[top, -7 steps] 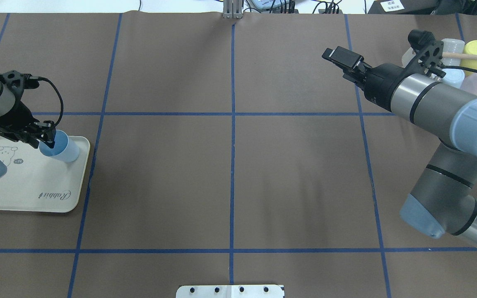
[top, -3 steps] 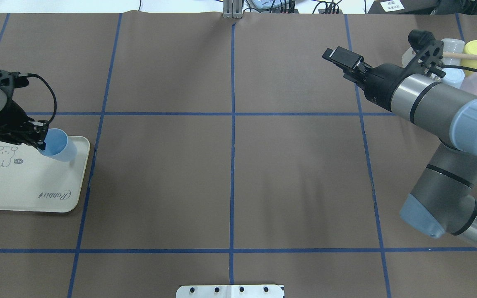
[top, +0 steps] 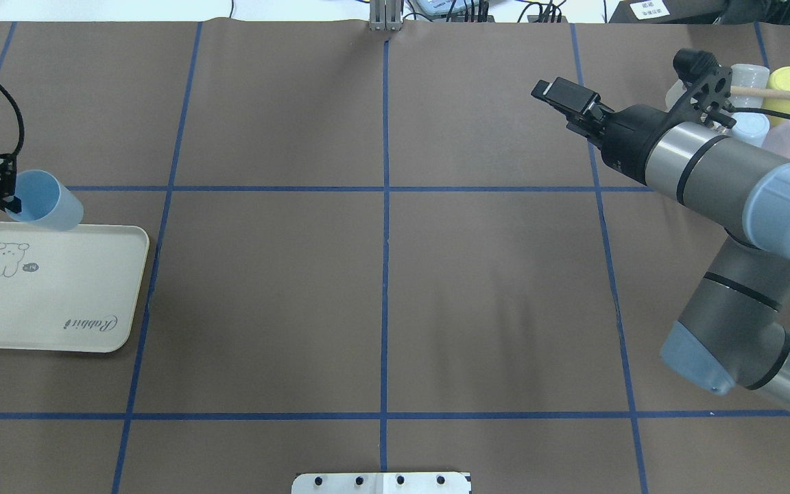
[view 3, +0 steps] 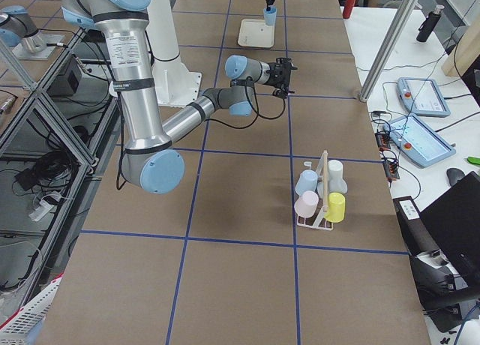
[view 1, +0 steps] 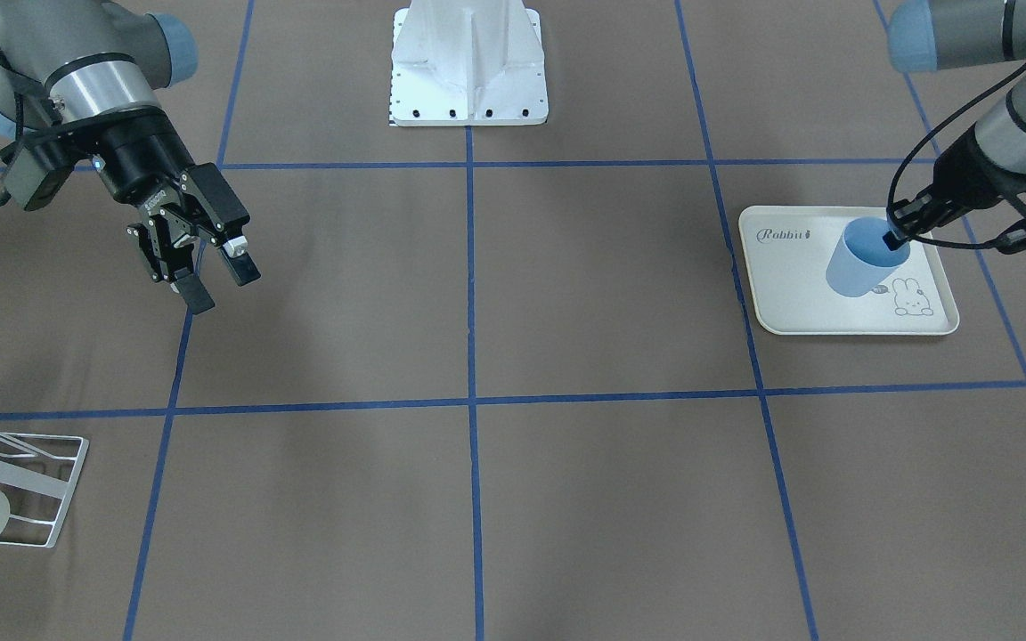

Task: Transfer IKEA cup to right arm and place on rack

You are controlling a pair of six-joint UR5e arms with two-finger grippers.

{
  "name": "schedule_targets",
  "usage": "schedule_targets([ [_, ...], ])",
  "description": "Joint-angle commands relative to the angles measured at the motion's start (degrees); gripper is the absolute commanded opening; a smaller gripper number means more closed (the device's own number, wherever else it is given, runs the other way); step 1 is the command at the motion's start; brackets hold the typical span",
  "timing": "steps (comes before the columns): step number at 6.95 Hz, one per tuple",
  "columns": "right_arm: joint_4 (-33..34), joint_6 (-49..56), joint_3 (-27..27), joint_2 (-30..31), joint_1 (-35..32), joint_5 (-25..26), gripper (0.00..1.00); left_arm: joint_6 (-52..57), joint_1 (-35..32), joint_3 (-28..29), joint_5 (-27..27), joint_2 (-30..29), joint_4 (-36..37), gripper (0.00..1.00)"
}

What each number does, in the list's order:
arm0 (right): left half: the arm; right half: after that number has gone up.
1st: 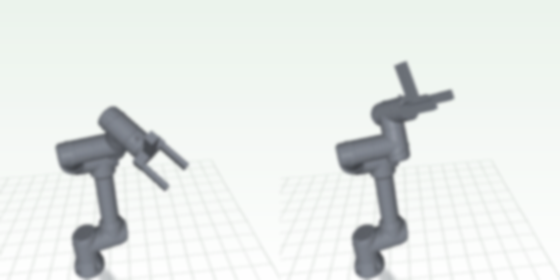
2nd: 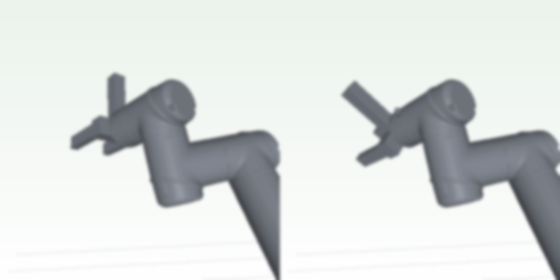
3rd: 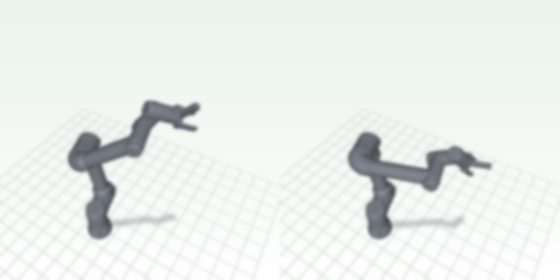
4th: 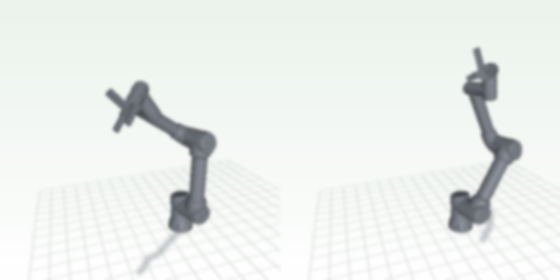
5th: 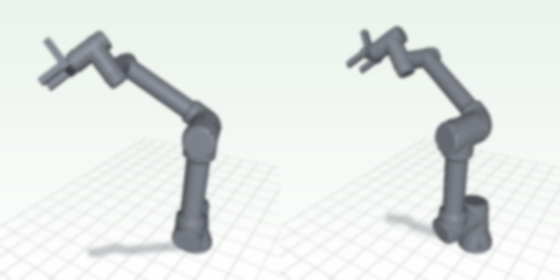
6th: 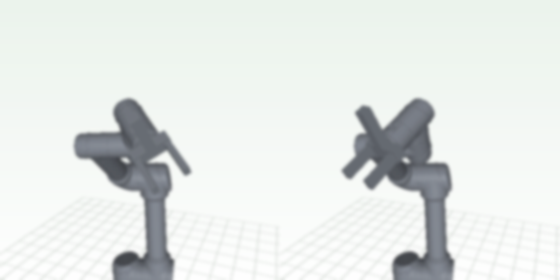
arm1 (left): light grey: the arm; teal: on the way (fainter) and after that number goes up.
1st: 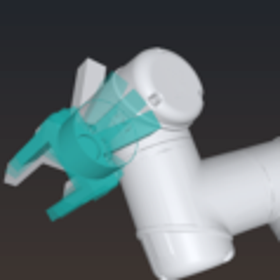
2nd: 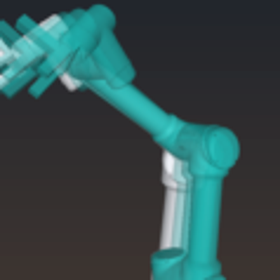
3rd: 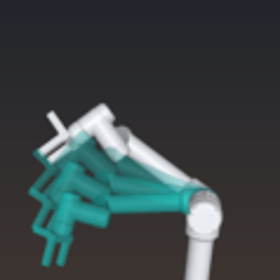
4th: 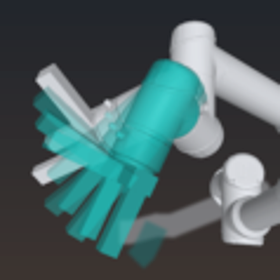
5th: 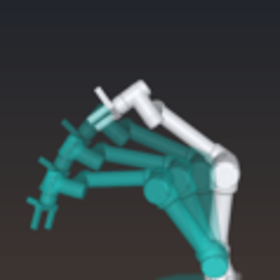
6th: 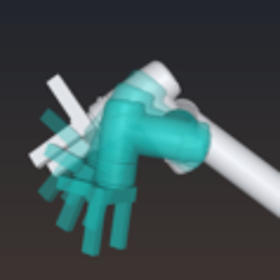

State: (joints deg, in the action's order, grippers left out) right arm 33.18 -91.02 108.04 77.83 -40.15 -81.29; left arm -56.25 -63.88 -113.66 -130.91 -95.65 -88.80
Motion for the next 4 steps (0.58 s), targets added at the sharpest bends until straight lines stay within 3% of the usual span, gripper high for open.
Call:
schedule_targets([
  [1,-0.22,-1.08,0.24,-0.58,0.33,-0.27,1.00,-16.35,-0.54,-1.83,0.57,-3.90,-6.07,0.00],
  [3,-0.31,-10.36,0.07,-4.07,0.95,-0.36,1.00,-34.88,0.33,1.93,1.70,-4.10,-27.28,0.00],
  [4,-0.31,-15.02,0.50,-4.88,1.65,-0.36,1.00,-44.90,4.86,2.91,8.59,-4.02,-36.70,0.00],
])
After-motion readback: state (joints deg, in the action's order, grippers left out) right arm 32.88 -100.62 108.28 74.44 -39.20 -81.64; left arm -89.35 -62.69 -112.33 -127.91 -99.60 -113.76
